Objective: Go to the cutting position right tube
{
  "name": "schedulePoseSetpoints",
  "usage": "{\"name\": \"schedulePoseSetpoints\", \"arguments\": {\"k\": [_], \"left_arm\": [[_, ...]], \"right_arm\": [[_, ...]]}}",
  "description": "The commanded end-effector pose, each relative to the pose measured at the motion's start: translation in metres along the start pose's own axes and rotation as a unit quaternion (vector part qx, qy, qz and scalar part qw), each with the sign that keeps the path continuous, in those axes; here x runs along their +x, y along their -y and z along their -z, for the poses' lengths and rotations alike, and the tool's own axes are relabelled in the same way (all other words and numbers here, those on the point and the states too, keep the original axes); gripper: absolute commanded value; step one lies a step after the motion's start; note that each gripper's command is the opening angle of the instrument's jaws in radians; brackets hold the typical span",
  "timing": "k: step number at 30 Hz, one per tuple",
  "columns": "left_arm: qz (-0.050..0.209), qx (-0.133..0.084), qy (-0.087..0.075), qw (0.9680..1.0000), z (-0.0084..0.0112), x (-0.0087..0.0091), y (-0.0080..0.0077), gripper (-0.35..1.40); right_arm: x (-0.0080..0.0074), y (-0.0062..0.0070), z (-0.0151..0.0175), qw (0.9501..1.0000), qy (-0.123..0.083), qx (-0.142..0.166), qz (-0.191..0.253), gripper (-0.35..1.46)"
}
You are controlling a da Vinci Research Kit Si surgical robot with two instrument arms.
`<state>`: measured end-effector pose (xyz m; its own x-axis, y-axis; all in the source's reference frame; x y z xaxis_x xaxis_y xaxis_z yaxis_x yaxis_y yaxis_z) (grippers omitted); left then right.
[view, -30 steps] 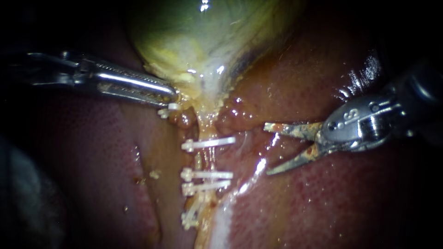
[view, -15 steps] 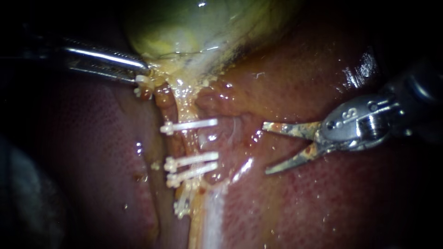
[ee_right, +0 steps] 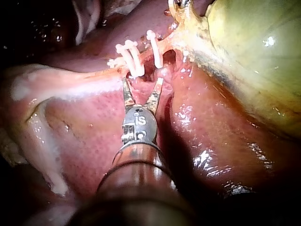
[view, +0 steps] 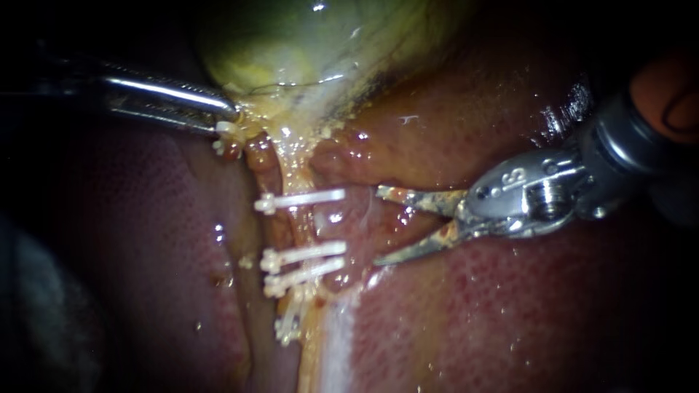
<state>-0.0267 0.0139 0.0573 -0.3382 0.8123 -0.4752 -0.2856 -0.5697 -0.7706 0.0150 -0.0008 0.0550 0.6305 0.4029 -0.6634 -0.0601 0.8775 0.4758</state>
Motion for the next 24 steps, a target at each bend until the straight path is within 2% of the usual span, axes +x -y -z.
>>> {"name": "schedulePoseSetpoints", "arguments": {"k": [1, 9, 24], "left_arm": [[0.0, 0.0, 0.0, 1.0, 0.0, 0.0, 0.0, -0.35], [0.0, 0.0, 0.0, 1.0, 0.0, 0.0, 0.0, -0.35], [0.0, 0.001, 0.0, 1.0, -0.0001, 0.0, 0.0, -0.35]], "right_arm": [[0.0, -0.0001, -0.0003, 1.0, -0.001, 0.006, -0.005, 1.4], [-0.0004, 0.0001, -0.0027, 0.9989, -0.003, 0.036, -0.029, 1.35], [0.001, -0.0001, -0.0061, 0.9943, -0.04, 0.077, -0.061, 1.31]]}}
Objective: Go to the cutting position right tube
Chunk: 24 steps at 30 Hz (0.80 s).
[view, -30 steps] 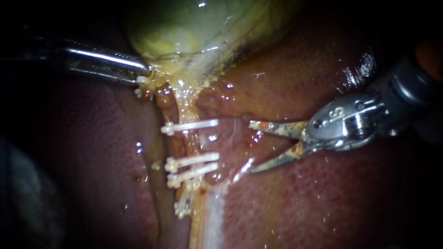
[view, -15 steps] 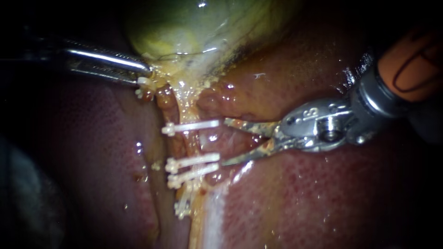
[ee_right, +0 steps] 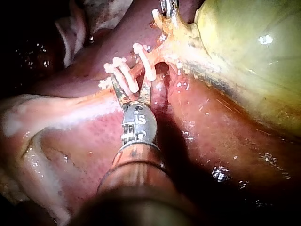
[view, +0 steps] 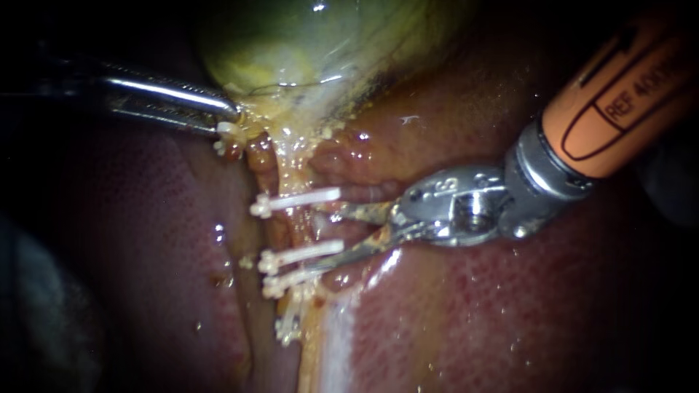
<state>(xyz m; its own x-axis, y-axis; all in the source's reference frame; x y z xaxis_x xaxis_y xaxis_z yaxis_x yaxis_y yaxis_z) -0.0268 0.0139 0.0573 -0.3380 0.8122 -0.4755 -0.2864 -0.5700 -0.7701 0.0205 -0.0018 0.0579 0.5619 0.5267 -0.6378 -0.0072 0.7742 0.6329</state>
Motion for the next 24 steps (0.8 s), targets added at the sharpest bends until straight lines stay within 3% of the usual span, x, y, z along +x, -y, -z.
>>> {"name": "schedulePoseSetpoints", "arguments": {"k": [1, 10, 24], "left_arm": [[0.0, 0.0, 0.0, 1.0, 0.0, 0.0, 0.0, -0.35], [0.0, 0.0, 0.0, 1.0, -0.0001, 0.0, 0.0001, -0.35], [0.0, 0.0, 0.0, 1.0, -0.0001, 0.0, 0.0001, -0.35]], "right_arm": [[0.0, 0.0, 0.0, 1.0, -0.004, 0.005, -0.005, 1.31], [0.0006, -0.0001, -0.0011, 0.9982, -0.033, 0.043, -0.027, 1.28], [-0.0002, -0.0004, -0.0019, 0.9971, -0.031, 0.052, -0.046, 1.28]]}}
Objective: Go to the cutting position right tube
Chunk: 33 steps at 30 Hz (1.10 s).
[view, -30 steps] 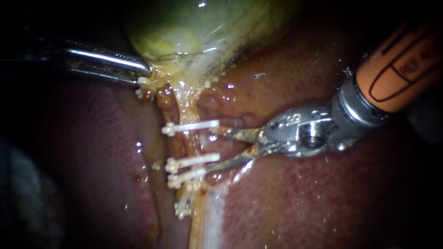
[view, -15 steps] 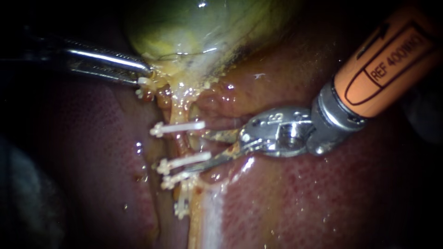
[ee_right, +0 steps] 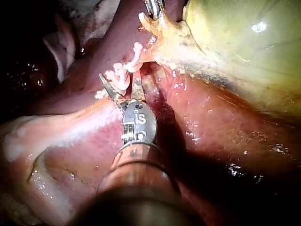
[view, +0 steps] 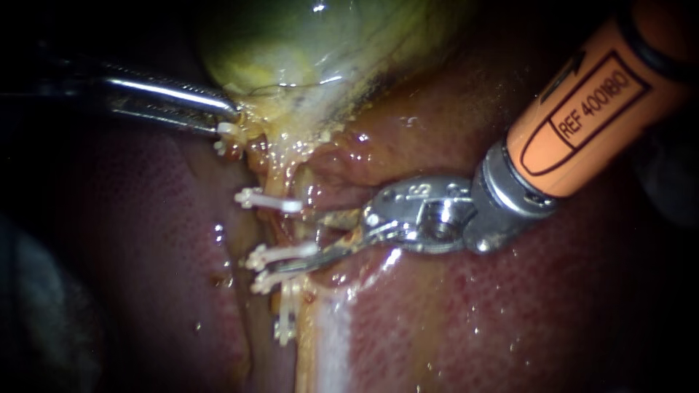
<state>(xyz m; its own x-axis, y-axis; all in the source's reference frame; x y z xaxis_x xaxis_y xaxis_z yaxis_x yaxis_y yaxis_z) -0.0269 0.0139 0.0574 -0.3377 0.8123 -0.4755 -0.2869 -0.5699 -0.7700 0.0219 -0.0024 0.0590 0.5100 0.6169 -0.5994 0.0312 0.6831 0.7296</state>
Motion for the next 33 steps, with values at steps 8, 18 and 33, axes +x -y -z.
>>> {"name": "schedulePoseSetpoints", "arguments": {"k": [8, 18, 33], "left_arm": [[0.0, 0.0, 0.0, 1.0, 0.0, 0.0, 0.0, -0.35], [0.0, 0.0, 0.0, 1.0, 0.0, 0.0, 0.0, -0.35], [0.0, 0.001, 0.0, 1.0, -0.0002, 0.0, 0.0, -0.35]], "right_arm": [[-0.0004, -0.0008, 0.0005, 0.9996, 0.005, 0.0, -0.029, 1.28], [-0.0006, -0.0009, 0.0003, 0.9992, 0.004, 0.005, -0.039, 1.28], [0.0003, -0.0006, -0.0016, 0.9971, -0.006, 0.056, -0.05, 1.25]]}}
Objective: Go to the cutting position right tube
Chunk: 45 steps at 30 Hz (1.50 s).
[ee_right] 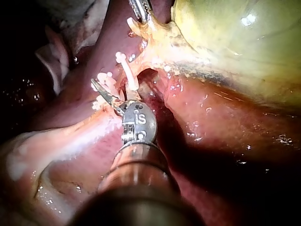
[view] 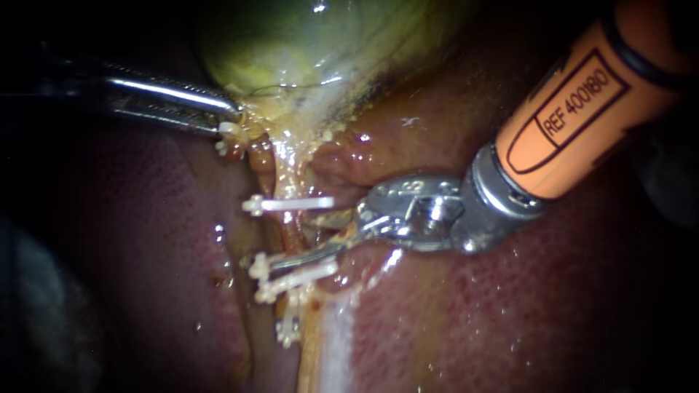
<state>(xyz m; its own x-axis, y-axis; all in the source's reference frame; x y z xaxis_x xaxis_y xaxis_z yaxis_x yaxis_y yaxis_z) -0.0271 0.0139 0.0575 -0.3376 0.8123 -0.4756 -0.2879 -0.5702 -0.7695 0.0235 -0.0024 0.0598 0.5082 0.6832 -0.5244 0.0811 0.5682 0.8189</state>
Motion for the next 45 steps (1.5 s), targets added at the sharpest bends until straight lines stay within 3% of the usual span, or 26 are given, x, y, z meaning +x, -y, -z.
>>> {"name": "schedulePoseSetpoints", "arguments": {"k": [1, 22, 30, 45], "left_arm": [[0.0, 0.0, 0.0, 1.0, 0.0, 0.0, 0.0, -0.35], [0.0, 0.0, 0.0, 1.0, 0.0, 0.0, 0.0, -0.35], [0.0, 0.0, 0.0, 1.0, -0.0001, 0.0, 0.0, -0.35], [0.0, 0.0, 0.0, 1.0, -0.0001, 0.0, 0.0, -0.35]], "right_arm": [[0.0001, -0.0001, -0.0003, 1.0, -0.005, -0.008, 0.0, 1.25], [0.0019, -0.0015, -0.0032, 0.9993, -0.032, -0.011, -0.017, 1.25], [0.0024, -0.0017, -0.0042, 0.9985, -0.037, -0.017, -0.038, 1.25], [0.0028, -0.0015, -0.005, 0.9982, -0.041, -0.02, -0.039, 1.25]]}}
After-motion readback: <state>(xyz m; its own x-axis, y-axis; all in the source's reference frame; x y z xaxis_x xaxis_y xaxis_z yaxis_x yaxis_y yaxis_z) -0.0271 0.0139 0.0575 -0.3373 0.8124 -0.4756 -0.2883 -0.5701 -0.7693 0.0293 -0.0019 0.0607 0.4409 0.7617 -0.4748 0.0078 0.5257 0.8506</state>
